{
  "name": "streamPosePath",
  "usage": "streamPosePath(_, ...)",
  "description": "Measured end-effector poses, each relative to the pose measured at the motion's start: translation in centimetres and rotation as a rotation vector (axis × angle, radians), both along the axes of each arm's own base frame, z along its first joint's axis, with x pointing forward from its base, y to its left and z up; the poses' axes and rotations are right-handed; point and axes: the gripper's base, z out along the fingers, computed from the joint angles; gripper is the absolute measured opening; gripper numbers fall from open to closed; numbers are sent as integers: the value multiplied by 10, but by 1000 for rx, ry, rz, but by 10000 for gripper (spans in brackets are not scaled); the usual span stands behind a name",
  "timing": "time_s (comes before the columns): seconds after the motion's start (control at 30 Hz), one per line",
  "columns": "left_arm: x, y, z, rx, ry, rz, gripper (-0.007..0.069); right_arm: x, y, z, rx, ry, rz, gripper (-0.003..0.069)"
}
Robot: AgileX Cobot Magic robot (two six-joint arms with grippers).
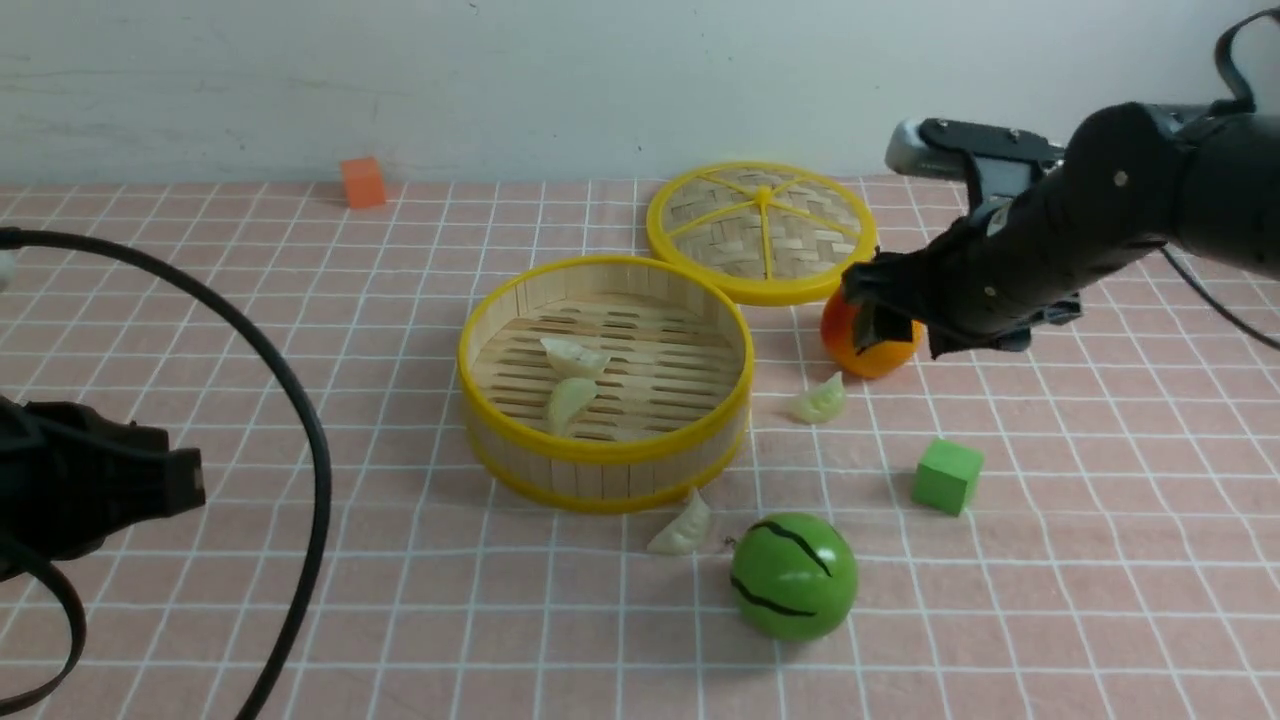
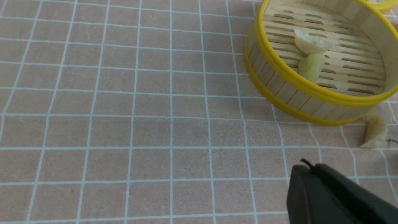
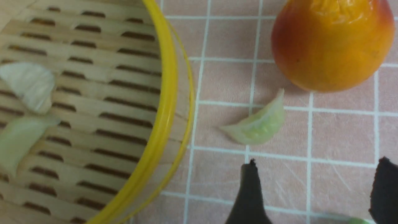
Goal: Put the dumplings into the steamer on the table with the pink tablecloth.
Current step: 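Reach for and grasp a dumpling lying on the table beside the steamer, then place the dumpling in the bamboo steamer basket with the right gripper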
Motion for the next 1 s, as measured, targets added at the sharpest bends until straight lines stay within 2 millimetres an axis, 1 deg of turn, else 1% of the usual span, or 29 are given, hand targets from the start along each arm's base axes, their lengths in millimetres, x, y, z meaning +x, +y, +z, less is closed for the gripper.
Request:
streamPosePath(0.1, 0, 0, 0, -3, 1, 0, -6, 16, 6, -21, 32, 28, -19, 498)
streamPosePath(0.2, 0, 0, 0, -6, 2, 0, -5, 25, 11, -36, 36, 25, -23, 500)
streamPosePath(0.23, 0, 0, 0, -7, 3, 1, -4, 31, 13, -48, 33, 20, -30, 500)
streamPosePath(0.27, 0, 0, 0, -7, 3, 1, -3, 34, 14, -55, 33, 12, -36, 500)
streamPosePath(0.4, 0, -1, 0, -19, 6, 1, -1, 43, 15, -81, 26, -1, -54, 492)
streamPosePath(0.47, 0, -1, 0, -22, 7, 1, 0, 44, 16, -87, 24, 5, -55, 471)
streamPosePath(0.53, 0, -1, 0, -24, 8, 2, 0, 45, 17, -88, 24, 5, -51, 453)
streamPosePath(0.63, 0, -1, 0, -26, 8, 2, 4, 44, 24, -88, -10, -11, 0, 334)
streamPosePath(0.67, 0, -1, 0, -26, 8, 2, 4, 43, 24, -88, -18, -10, 12, 315)
streamPosePath(0.7, 0, -1, 0, -26, 8, 2, 4, 42, 25, -89, -35, -11, 35, 246)
streamPosePath(0.73, 0, -1, 0, -27, 9, 2, 4, 42, 25, -88, -51, -17, 56, 216)
streamPosePath(0.77, 0, -1, 0, -29, 9, 2, 4, 42, 25, -87, -58, -14, 65, 202)
streamPosePath(0.8, 0, -1, 0, -30, 10, 2, 4, 40, 25, -84, -91, -16, 106, 195)
streamPosePath(0.83, 0, -1, 0, -31, 11, 2, 4, 40, 26, -84, -93, -13, 111, 196)
streamPosePath(0.93, -1, -1, 0, -31, 11, 2, 4, 38, 25, -64, -115, -24, 153, 197)
streamPosePath(0.97, -1, -1, 0, -31, 11, 2, 4, 38, 25, -52, -111, -47, 154, 197)
streamPosePath(1.0, -1, -1, 0, -31, 11, 2, 4, 38, 24, -49, -110, -53, 153, 197)
